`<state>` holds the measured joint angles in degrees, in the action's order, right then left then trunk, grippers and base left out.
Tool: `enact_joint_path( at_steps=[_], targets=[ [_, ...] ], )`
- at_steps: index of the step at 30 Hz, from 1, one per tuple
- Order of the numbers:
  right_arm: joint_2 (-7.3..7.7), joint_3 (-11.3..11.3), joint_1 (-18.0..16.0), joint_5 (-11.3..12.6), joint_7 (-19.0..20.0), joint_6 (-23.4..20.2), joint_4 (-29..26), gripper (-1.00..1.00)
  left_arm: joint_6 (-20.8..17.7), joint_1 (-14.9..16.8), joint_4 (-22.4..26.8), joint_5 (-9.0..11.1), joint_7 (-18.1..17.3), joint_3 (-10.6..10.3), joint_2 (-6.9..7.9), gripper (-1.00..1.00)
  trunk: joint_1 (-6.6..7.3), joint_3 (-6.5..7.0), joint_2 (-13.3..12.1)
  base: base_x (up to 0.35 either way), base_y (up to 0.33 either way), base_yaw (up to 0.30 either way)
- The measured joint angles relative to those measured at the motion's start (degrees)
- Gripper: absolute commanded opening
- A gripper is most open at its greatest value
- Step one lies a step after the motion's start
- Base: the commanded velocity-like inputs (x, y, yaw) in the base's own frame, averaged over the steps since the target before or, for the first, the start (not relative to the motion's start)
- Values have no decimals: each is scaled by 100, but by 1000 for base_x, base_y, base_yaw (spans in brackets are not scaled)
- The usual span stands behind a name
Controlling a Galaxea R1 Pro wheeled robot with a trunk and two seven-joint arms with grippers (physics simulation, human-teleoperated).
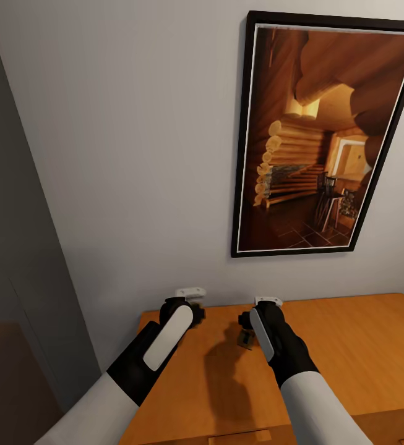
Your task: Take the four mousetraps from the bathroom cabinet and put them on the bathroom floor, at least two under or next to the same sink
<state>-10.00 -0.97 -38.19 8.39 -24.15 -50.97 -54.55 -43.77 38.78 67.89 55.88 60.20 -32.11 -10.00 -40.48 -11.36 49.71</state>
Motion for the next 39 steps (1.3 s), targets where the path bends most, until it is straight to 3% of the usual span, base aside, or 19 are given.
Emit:
enact_joint_path(
  at_steps=[3,4,7,9,18,24,39],
  targets=[
    [0,20,0,420,-14,-15,1,100,5,0,0,-119,0,6,0,-100,0,0,0,0,0,0],
    [0,12,0,719,-24,-31,2,100,6,0,0,-126,0,7,0,-100,0,0,0,0,0,0],
    [0,-19,0,1124,-42,-54,2,100,7,0,0,-131,-1,8,0,-100,0,0,0,0,0,0],
    [0,-27,0,1269,-54,-64,1,100,8,0,0,-133,-1,9,0,-100,0,0,0,0,0,0],
    [0,-5,0,1306,-101,-68,3,100,9,0,-7,-135,-1,102,0,-100,0,0,0,0,0,0],
    [0,-4,0,1323,-585,-32,1,100,5,0,-9,-134,-1,216,0,-100,0,0,0,0,0,0],
    [0,-72,0,1318,-617,-41,3,100,5,0,-16,-136,0,226,0,-100,0,0,0,0,0,0]
  ],
)
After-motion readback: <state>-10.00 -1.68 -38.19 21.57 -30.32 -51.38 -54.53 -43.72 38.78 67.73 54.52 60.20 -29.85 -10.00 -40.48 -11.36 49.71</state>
